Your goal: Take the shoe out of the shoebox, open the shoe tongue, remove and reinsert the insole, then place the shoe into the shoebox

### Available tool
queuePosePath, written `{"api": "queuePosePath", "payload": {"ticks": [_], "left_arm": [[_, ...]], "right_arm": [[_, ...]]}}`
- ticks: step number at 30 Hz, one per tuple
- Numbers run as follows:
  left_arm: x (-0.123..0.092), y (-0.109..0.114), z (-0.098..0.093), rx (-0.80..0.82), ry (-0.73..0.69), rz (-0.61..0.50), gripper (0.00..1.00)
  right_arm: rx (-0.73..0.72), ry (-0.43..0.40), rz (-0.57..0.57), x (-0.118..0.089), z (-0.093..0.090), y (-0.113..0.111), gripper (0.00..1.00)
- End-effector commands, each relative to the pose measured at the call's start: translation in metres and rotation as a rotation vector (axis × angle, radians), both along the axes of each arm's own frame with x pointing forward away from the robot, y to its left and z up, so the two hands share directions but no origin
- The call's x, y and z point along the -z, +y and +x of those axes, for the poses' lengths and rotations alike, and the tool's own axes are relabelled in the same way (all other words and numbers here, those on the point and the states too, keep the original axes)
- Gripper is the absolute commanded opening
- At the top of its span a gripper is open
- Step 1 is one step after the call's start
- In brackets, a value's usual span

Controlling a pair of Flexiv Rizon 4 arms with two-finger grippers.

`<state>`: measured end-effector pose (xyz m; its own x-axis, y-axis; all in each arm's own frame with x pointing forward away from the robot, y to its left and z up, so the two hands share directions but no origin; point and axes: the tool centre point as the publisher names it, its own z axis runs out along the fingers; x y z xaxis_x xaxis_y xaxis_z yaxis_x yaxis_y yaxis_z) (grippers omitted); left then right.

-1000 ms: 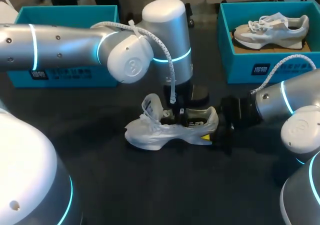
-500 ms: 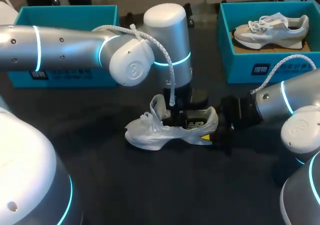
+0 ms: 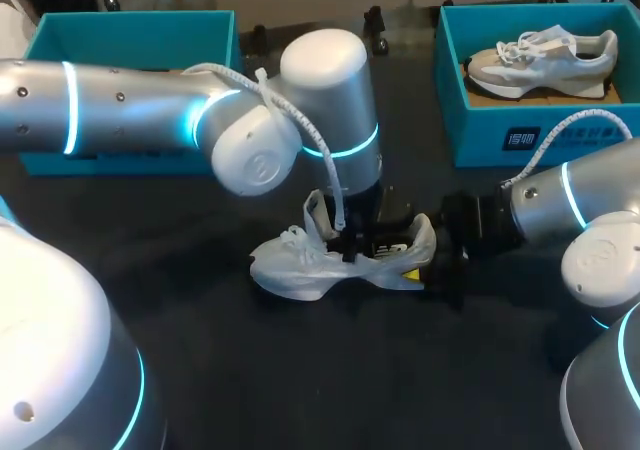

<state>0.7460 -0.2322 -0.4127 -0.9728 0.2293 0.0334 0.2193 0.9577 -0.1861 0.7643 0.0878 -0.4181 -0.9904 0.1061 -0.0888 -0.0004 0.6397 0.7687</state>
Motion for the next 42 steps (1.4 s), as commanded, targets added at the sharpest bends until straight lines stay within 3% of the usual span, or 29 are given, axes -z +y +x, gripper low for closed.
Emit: {"api": "queuePosePath", "payload": {"ticks": [1, 6, 7, 8, 19, 42], "left_arm": [[0.021, 0.000, -0.006, -0.013, -0.053, -0.006, 0.26], [0.021, -0.001, 0.000, -0.022, -0.090, -0.015, 0.11], [0.021, 0.000, 0.000, -0.022, -0.092, -0.016, 0.02], [0.021, 0.000, 0.002, -0.024, -0.099, -0.015, 0.00], [-0.003, 0.009, 0.019, -0.082, -0.082, -0.062, 0.00], [-0.047, 0.034, 0.009, -0.140, 0.081, -0.163, 0.00]], "right_arm": [[0.002, -0.001, -0.004, 0.000, 0.001, 0.000, 0.00], [0.002, -0.001, -0.004, 0.000, 0.001, 0.000, 0.00], [0.002, -0.001, -0.004, 0.000, 0.001, 0.000, 0.00], [0.002, -0.001, -0.004, 0.000, 0.001, 0.000, 0.00], [0.002, -0.001, -0.004, 0.000, 0.001, 0.000, 0.00], [0.002, -0.001, -0.004, 0.000, 0.001, 0.000, 0.00]]}}
